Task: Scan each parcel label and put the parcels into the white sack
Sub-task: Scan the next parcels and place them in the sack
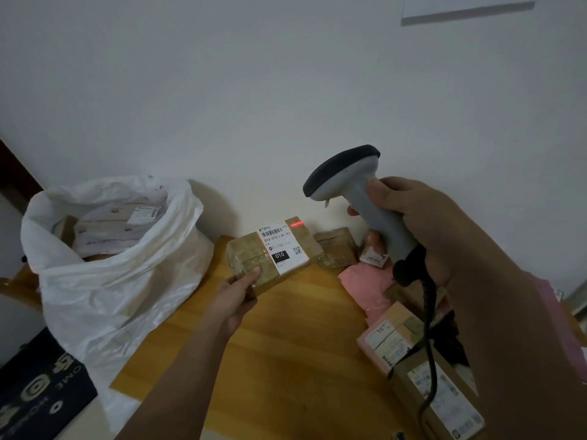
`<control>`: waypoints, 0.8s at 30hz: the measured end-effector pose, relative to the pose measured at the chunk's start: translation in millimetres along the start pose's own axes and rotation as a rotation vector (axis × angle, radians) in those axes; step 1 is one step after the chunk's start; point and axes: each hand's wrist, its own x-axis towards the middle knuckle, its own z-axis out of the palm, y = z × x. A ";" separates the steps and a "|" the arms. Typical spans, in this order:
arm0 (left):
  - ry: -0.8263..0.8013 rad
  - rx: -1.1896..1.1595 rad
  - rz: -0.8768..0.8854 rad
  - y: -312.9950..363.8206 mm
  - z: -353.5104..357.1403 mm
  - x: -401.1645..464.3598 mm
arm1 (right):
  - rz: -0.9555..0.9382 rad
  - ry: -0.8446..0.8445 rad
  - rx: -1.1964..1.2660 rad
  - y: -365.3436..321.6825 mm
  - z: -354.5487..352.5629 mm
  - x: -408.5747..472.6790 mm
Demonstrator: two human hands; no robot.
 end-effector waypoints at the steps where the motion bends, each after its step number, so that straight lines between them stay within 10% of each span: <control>1: 0.001 0.000 0.002 -0.8 -0.3 -0.1 | -0.001 -0.001 0.000 -0.4 -1.1 -0.2; 24: 0.127 -0.247 -0.004 -1.0 -26.6 -33.2 | 0.159 -0.158 0.312 65.6 39.5 58.2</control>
